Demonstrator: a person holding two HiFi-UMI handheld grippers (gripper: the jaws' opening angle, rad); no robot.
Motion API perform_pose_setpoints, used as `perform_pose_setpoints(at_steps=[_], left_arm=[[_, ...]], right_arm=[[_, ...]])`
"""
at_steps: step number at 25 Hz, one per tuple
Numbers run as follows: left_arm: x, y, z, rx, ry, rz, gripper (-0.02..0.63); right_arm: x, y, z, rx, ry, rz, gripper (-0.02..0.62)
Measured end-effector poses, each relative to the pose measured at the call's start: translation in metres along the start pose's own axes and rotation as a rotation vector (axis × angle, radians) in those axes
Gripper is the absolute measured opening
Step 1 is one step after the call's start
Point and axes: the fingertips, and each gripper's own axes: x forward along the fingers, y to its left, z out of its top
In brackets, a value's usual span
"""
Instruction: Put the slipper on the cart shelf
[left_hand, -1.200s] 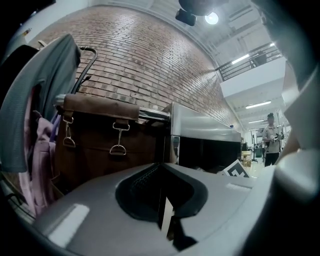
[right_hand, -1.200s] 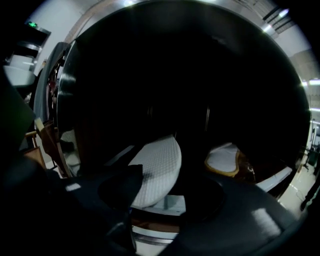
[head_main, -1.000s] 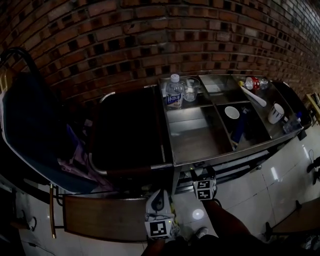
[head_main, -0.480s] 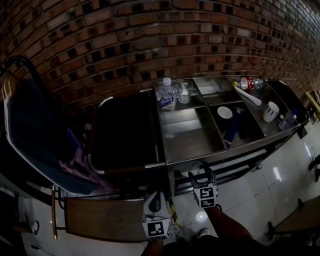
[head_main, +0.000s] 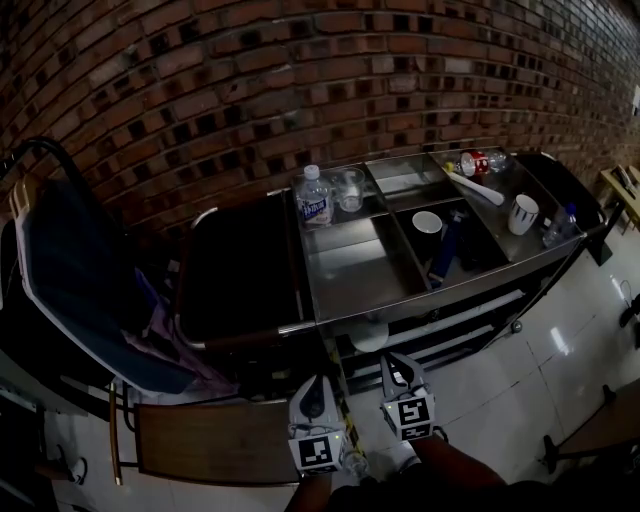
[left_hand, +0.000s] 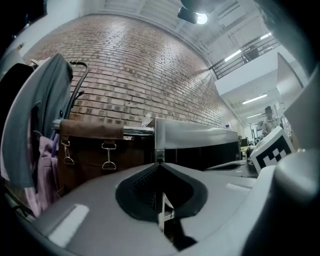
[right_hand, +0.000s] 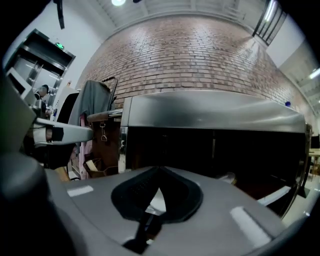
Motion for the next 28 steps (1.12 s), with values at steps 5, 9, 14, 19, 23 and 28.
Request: perform_pose_setpoints(at_steps=[5,9,14,19,23,28], left_arm=[[0.0,-0.004,-0.005,-0.006,0.009,0.004,0.015],[-0.002,-0.005,-0.006,-0.004,0.007,0.006,0.015],[-0.004,-0.008,-0.007,0.004,-0.001,0.006,0.015],[-0.008,-0.014,0.001,0.002,-0.01,0.0,0.015],[-0.01,-0.013,0.009,-0.004,-0.027,0.005,0.015],[-0.01,-0.008,0.004,-0.019,-0.042,0.025,0.015]], right_arm=[[-0.008,0.006,0.001,0.018,0.009,0.009,0.002],[-0.016,0.009,0.007,0.019,0.004,0.007,0.002],[-0.03,0.01,0.018,0.025,-0.024,0.008,0.002],[-0.036,0.01,0.022,0.018,-0.03,0.01,0.002],[-0.039,0.011,0.024,0.012,-0.052,0.015,0.002],[-0.045,0.016,0.029,0.002,-0.063,0.045,0.002]])
